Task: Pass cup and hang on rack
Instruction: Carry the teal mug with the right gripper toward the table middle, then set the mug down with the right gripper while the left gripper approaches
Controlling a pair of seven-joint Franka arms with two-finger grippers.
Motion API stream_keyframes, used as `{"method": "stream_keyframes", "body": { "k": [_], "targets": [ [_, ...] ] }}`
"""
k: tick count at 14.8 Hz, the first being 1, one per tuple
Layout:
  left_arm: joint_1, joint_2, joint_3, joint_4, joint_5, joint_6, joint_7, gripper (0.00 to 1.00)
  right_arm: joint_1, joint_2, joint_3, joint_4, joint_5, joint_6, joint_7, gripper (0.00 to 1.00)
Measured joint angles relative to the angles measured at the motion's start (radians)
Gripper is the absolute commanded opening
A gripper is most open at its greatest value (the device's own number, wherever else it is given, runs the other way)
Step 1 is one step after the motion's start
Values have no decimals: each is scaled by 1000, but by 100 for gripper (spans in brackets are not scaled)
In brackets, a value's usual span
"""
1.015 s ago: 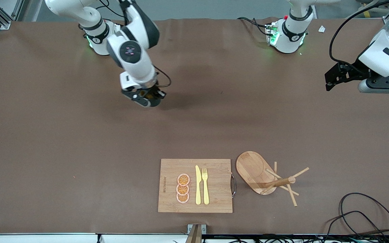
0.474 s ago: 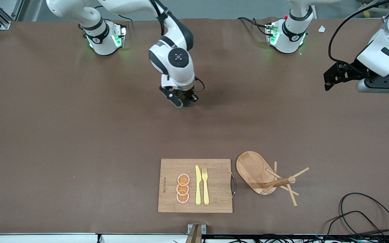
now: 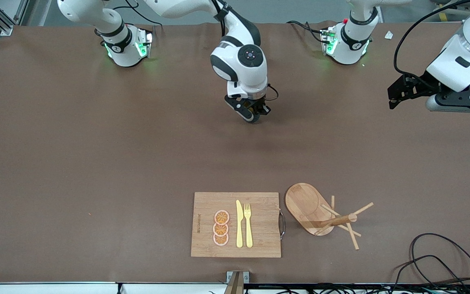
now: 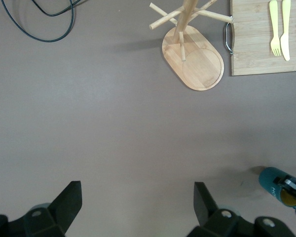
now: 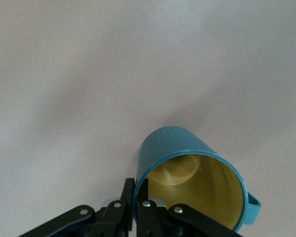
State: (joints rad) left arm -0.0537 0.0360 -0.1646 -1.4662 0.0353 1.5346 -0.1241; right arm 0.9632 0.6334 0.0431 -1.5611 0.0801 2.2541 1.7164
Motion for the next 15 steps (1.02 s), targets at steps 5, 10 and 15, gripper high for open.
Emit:
{"method": "stream_keyframes", "body": {
  "k": [5, 10, 15],
  "targets": [
    [4, 5, 1, 0, 0, 0, 1, 100, 20, 36, -1, 44, -4, -27, 0, 0],
    [-1, 9, -13, 0, 0, 19, 1, 100, 42, 81, -4, 89, -4, -29, 0, 45],
    [-9, 26, -58, 0, 0, 68, 0, 100, 43, 88, -12, 103, -4, -32, 1, 100]
  ]
}}
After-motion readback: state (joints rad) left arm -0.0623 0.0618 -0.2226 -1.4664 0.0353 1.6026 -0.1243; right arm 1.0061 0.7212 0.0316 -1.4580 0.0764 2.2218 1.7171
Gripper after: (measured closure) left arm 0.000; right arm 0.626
